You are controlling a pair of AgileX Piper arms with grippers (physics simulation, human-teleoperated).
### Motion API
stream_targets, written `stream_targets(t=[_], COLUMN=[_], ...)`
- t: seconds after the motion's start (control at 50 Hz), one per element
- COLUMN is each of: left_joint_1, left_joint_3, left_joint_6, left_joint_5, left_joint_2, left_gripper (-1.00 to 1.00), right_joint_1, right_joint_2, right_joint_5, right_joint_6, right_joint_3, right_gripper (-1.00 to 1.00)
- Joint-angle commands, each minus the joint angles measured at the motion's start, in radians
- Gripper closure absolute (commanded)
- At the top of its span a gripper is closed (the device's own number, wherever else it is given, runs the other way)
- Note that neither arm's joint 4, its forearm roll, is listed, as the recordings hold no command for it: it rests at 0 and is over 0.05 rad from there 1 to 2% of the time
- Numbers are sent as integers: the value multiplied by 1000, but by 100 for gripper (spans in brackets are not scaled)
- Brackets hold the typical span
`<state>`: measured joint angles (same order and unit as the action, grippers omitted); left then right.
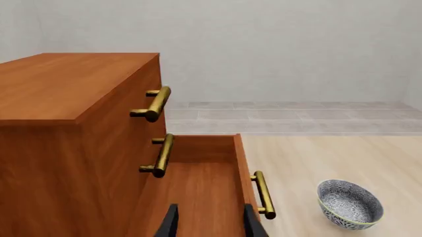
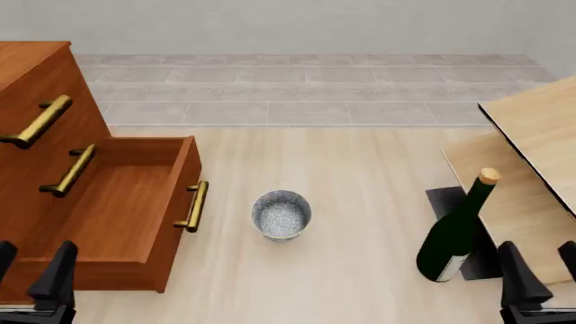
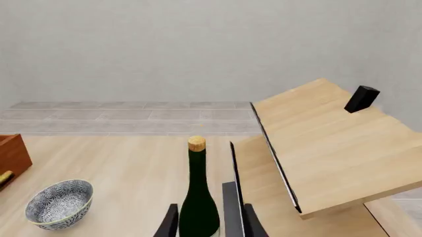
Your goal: Put the bowl on top of the cabinet.
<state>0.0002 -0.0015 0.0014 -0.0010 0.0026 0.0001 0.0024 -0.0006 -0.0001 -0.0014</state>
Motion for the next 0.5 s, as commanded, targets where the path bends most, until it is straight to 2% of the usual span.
stream_targets(t=[0.02,0.34,0.36,0.4,0.42,0.46,0.5], left_joint_1=[3,-22,-13,-22,-44,-45,-66], left_joint_3=[-1,-1,-2,-5,-6,-16,-21], left_joint_6=[3,29,20,25,49,3,23], left_joint_5=[-6,-26,-75,-110,-110,-165,-152], left_joint_2=[14,45,111,153,139,248,229], left_gripper=[-100,-100,-100,-100,-100,-100,-100], right_joint_1=[0,0,0,0,0,0,0], right_joint_2=[5,5,5,5,5,5,5], right_joint_5=[-1,-1,-1,-1,-1,-1,-1], right_joint_6=[0,0,0,0,0,0,0], right_joint_3=[-3,-3,-3,-3,-3,-3,-3], right_gripper=[-100,-100,-100,-100,-100,-100,-100])
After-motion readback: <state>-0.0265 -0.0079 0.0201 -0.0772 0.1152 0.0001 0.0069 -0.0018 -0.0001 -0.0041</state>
